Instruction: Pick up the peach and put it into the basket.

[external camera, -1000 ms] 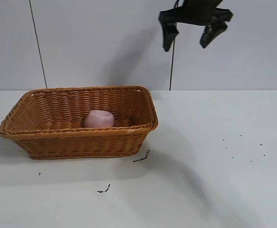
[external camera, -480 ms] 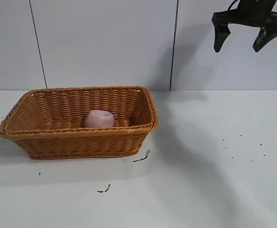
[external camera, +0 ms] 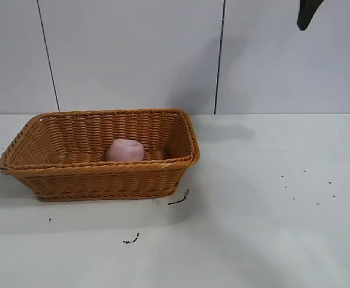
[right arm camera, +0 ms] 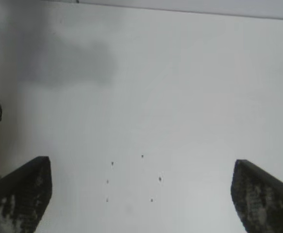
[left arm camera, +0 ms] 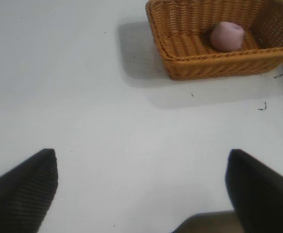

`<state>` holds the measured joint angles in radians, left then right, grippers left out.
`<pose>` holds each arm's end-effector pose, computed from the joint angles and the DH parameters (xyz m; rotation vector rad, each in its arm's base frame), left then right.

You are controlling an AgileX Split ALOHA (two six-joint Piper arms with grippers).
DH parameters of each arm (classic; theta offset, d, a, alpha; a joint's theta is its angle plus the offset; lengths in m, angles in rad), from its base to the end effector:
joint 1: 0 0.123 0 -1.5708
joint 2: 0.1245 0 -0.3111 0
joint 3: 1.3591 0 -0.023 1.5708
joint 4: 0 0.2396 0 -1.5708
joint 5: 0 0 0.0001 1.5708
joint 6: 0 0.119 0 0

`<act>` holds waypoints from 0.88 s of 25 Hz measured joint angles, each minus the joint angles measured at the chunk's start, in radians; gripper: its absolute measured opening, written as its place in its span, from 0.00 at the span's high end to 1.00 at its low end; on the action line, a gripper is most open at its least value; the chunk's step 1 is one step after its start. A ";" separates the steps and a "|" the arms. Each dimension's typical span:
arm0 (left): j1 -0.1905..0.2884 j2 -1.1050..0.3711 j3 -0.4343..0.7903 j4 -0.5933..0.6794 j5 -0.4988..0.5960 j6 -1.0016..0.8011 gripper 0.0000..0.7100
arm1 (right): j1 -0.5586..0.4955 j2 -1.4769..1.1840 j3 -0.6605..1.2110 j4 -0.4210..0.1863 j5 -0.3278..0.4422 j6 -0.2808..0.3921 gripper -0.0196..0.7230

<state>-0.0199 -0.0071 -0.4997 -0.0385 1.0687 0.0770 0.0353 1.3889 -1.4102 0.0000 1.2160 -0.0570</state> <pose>-0.0176 -0.0037 0.2582 0.1012 2.0424 -0.0104 0.2708 0.0096 0.3759 -0.1236 2.6755 -0.0069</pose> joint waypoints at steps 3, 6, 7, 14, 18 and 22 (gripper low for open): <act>0.000 0.000 0.000 0.000 0.000 0.000 0.03 | 0.000 -0.201 0.193 -0.013 0.002 0.000 0.05; 0.000 0.000 0.000 0.000 0.000 0.000 0.03 | 0.000 -0.394 0.378 -0.013 0.002 0.000 0.05; 0.000 0.000 0.000 0.000 0.000 0.000 0.03 | 0.000 -0.464 0.442 -0.013 -0.006 0.000 0.05; 0.000 0.000 0.000 0.000 0.000 0.000 0.03 | 0.000 -0.934 0.799 -0.012 -0.193 0.000 0.05; 0.000 0.000 0.000 0.000 0.000 0.000 0.03 | 0.000 -1.127 0.905 -0.008 -0.200 0.000 0.05; 0.000 0.000 0.000 0.000 0.000 0.000 0.03 | 0.000 -1.245 0.910 -0.008 -0.202 0.000 0.05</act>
<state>-0.0199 -0.0071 -0.4997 -0.0385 1.0687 0.0770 0.0353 0.1442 -0.5001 -0.0078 1.0137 -0.0570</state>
